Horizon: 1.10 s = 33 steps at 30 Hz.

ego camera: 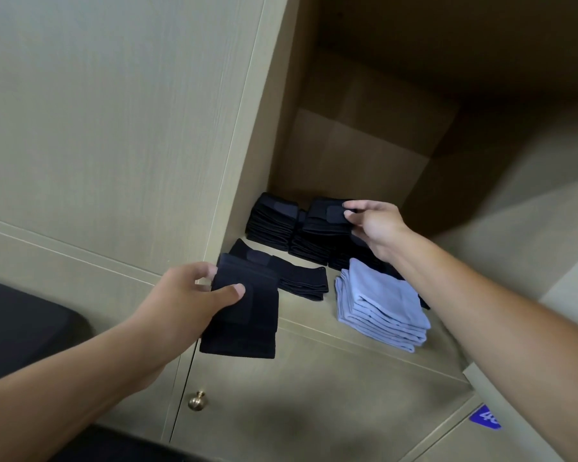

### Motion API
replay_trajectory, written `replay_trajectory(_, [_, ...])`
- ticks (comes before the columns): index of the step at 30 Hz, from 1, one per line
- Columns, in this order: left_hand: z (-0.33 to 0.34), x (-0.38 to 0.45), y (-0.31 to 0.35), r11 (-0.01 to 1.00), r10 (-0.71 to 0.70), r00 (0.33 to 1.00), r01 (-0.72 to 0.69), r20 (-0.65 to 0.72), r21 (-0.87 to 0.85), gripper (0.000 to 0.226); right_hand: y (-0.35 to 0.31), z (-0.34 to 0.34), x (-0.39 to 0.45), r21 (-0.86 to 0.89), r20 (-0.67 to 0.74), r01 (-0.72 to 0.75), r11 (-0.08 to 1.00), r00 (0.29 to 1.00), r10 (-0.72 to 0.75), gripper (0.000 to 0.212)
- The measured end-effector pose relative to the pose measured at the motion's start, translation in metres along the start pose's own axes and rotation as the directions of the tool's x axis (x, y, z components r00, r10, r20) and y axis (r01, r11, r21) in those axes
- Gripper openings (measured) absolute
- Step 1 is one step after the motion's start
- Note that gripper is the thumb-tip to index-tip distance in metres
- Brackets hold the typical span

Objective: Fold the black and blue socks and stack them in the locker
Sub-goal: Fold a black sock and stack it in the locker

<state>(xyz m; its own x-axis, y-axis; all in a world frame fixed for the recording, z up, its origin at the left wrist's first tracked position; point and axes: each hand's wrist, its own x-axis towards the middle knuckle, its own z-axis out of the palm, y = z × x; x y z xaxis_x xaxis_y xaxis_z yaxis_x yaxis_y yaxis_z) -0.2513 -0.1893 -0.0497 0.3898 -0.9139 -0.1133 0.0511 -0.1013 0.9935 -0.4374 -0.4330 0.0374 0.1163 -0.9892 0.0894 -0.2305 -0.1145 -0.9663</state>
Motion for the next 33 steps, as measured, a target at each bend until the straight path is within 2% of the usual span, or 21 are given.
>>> replay_trajectory(3, [-0.002,-0.001,0.001,1.000,-0.004,1.000,0.004,0.003,-0.015,0.007,0.005,0.006,0.015,-0.016,-0.061,-0.014,1.000,0.998,0.013,0.024])
replay_trajectory(8, [-0.001,-0.002,0.003,0.999,-0.014,1.000,0.014,0.008,-0.034,0.009,0.010,0.015,0.030,-0.027,-0.080,-0.052,0.998,0.996,0.050,0.026])
replay_trajectory(17, [-0.002,0.000,0.000,1.000,-0.014,1.000,0.015,0.016,-0.026,0.004,0.015,0.022,0.042,-0.140,-0.011,-0.071,0.988,0.998,0.070,0.020])
replay_trajectory(26, [-0.003,0.000,0.002,1.000,-0.018,1.000,0.019,0.019,-0.021,0.006,0.013,0.020,0.045,-0.196,-0.017,-0.080,0.977,0.997,0.078,0.019])
replay_trajectory(29, [-0.003,-0.001,0.001,1.000,-0.019,1.000,0.020,0.018,-0.023,0.005,0.015,0.017,0.048,-0.362,-0.046,-0.034,0.931,0.999,0.018,0.013])
replay_trajectory(31, [-0.003,0.000,0.001,0.999,-0.020,1.000,0.020,0.015,-0.026,0.005,0.016,0.014,0.051,-0.524,-0.025,0.019,0.852,0.999,-0.038,0.010])
replay_trajectory(33, [-0.002,0.000,0.001,1.000,-0.019,1.000,0.019,0.013,-0.022,0.005,0.014,0.012,0.051,-0.587,0.011,0.046,0.808,0.999,-0.049,0.009])
